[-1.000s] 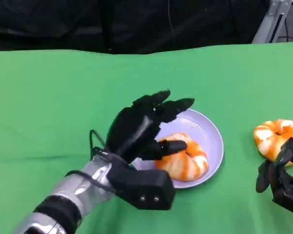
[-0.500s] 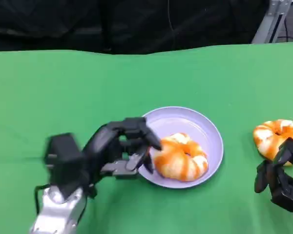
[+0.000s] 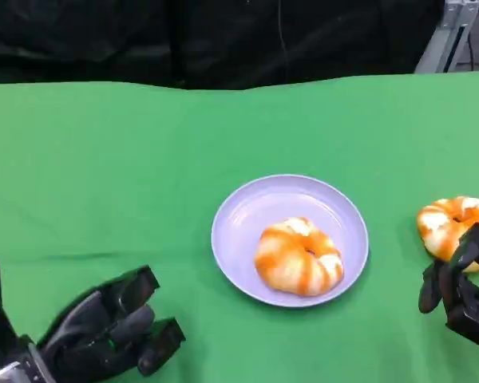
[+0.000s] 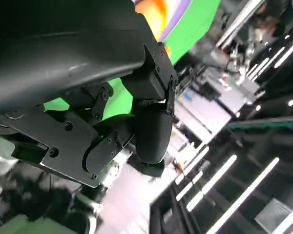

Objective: Grasp the bread from the table and place it into the plate.

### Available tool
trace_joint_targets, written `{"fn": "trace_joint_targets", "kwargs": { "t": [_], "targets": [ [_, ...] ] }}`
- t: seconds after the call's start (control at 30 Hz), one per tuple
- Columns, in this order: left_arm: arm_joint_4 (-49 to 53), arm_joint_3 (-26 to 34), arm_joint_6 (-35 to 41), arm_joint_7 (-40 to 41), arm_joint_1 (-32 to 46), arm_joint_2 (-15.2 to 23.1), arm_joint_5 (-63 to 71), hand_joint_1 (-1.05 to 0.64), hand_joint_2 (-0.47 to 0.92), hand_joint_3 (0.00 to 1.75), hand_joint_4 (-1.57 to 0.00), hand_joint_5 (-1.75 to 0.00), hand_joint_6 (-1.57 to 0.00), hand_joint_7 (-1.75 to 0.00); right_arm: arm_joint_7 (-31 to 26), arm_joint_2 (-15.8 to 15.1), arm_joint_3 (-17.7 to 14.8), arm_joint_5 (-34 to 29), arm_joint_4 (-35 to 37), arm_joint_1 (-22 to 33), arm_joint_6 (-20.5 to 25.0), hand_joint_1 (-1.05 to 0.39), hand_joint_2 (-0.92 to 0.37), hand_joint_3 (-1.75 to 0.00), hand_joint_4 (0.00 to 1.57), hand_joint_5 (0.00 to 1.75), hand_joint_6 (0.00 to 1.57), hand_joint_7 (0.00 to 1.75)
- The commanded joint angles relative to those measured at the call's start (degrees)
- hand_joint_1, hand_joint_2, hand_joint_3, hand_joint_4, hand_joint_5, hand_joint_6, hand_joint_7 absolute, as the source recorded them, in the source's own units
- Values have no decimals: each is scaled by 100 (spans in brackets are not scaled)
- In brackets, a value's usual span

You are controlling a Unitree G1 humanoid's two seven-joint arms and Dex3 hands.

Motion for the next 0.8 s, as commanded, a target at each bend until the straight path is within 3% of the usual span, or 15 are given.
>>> {"fn": "trace_joint_targets", "kwargs": {
  "t": [0.03, 0.13, 0.63, 0.8],
  "targets": [
    [509, 256, -52, -194, -218, -39, 277, -21, 54, 99, -92, -175, -90, -168, -26, -69, -43, 48, -66, 42, -16, -5, -52, -132, 92, 175, 76, 167],
    [675, 368, -53, -287, -325, -40, 418, -19, 54, 103, -91, -175, -92, -163, -19, -41, -37, 89, -93, 58, 11, -5, -50, -135, 91, 175, 76, 167],
    [864, 706, -1, -406, -459, -147, 824, -19, 50, 110, -90, -175, -85, -169, 13, -44, -25, 70, -55, 70, -48, -7, -51, -128, 90, 175, 75, 164],
    [788, 852, 25, -375, -393, -206, 826, -20, 52, 109, -88, -175, -87, -161, -68, -46, -8, 51, -167, 118, 26, -7, -51, -128, 91, 175, 76, 163]
  ]
}}
